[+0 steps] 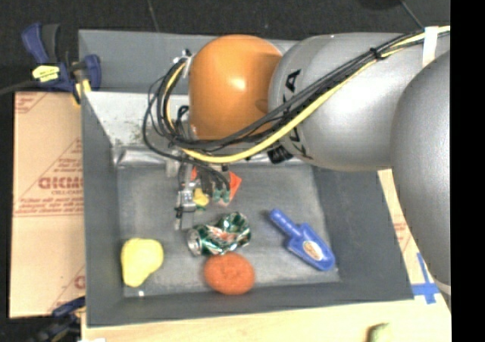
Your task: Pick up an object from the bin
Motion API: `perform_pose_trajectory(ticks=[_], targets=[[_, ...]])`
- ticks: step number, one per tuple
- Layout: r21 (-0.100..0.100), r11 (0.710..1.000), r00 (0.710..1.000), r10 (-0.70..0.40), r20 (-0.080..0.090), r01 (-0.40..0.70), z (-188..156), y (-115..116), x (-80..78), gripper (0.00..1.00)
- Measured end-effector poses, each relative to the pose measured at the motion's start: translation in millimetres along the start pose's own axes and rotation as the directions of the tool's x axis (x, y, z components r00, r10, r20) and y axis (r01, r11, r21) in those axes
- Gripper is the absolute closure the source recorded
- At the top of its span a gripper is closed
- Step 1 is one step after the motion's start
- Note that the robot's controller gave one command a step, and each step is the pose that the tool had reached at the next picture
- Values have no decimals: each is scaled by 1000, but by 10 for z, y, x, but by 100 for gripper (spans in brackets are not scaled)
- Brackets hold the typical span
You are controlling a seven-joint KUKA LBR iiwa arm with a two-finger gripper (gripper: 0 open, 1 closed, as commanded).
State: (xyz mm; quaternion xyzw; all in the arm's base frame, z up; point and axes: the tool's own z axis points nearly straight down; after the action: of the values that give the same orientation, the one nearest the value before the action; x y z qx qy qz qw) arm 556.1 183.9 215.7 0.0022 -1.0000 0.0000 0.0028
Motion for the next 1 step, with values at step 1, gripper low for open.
perform_pose_trajectory(ticks=[1], targets=[[-2,1000,1000,5,8,-5,-51,-11,-17,0]])
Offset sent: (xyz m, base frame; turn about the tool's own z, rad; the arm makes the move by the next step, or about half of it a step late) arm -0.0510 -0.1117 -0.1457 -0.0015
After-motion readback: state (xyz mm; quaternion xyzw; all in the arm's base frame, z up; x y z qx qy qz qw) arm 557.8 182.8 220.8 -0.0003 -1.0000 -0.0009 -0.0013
